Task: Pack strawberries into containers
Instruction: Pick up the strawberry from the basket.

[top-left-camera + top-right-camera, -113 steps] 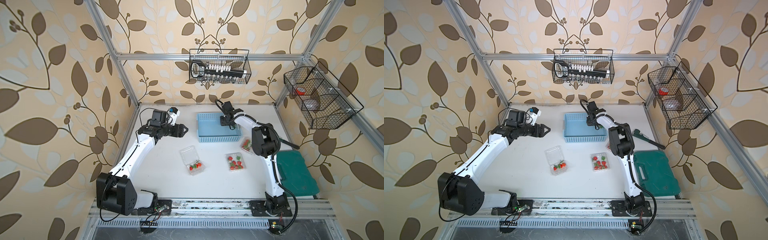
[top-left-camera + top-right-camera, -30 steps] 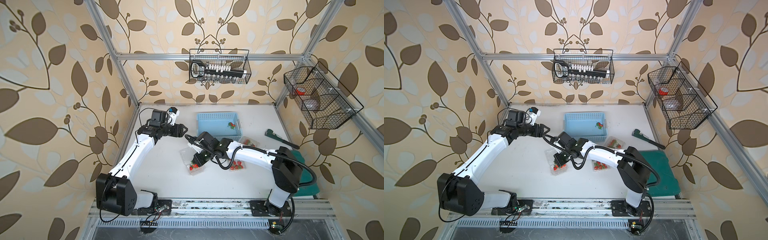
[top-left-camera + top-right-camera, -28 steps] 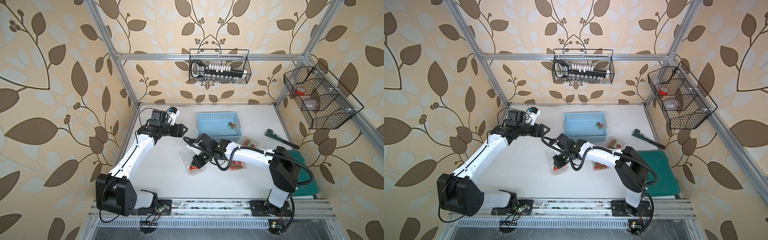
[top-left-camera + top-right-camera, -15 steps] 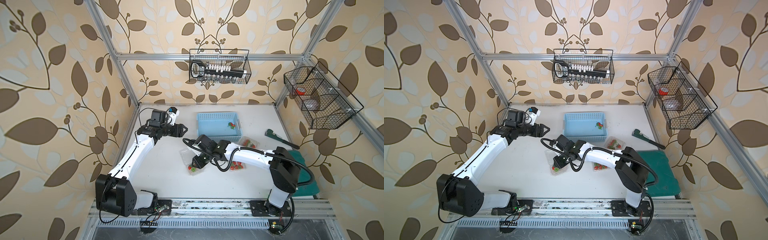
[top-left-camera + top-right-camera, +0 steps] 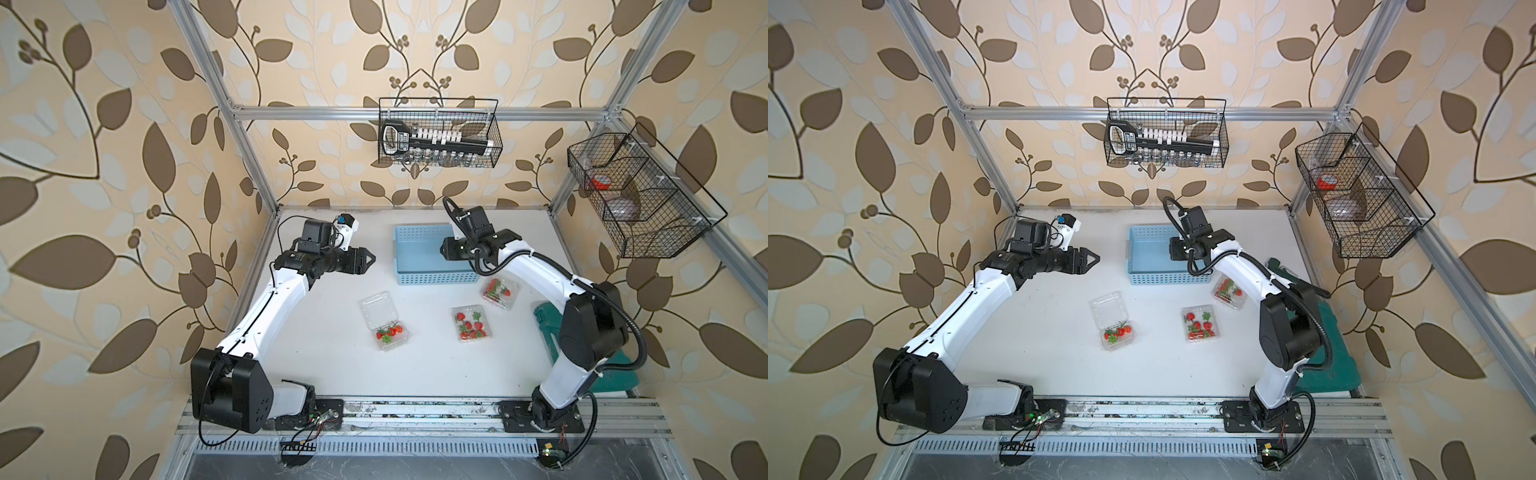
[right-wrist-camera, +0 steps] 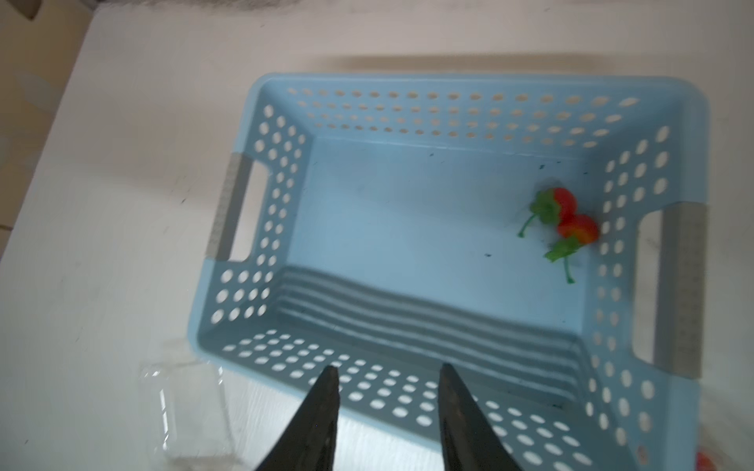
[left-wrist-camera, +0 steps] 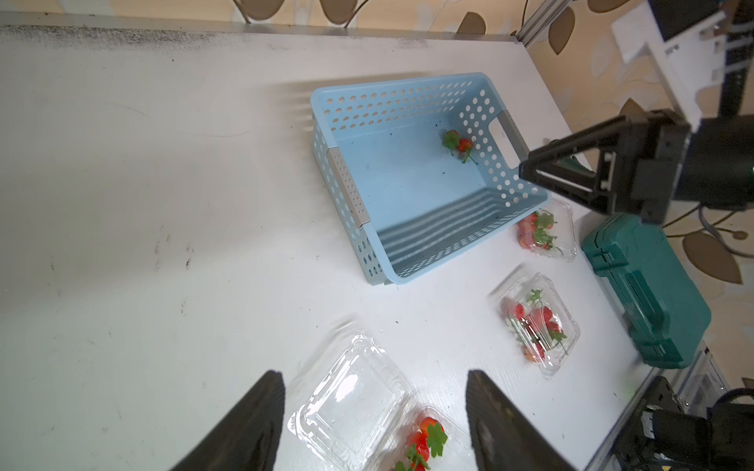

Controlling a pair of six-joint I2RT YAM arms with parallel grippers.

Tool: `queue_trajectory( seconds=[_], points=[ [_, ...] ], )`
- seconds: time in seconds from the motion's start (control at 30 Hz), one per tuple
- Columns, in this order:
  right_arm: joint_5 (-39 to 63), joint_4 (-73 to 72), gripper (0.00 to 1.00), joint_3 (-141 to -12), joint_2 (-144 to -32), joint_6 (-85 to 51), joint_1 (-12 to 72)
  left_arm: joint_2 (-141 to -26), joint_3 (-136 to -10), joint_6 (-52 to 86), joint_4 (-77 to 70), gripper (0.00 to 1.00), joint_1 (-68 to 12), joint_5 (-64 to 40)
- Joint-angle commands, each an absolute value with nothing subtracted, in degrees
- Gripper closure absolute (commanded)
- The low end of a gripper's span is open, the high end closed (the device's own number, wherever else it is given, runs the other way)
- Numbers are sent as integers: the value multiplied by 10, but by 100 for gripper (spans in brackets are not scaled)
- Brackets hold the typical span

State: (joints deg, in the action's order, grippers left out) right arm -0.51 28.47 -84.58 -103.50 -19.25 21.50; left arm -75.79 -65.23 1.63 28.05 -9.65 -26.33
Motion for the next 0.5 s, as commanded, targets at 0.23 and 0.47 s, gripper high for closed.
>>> queue_trajectory(
  seconds=[0.23,0.47],
  points=[
    [-139,352,55,-1009,-1226,-134,180,-748,-652,8,278,28,-92,-256],
    [-132,376,54,-1068,-1299,-153,175,-755,-653,8,278,28,-92,-258]
  ],
)
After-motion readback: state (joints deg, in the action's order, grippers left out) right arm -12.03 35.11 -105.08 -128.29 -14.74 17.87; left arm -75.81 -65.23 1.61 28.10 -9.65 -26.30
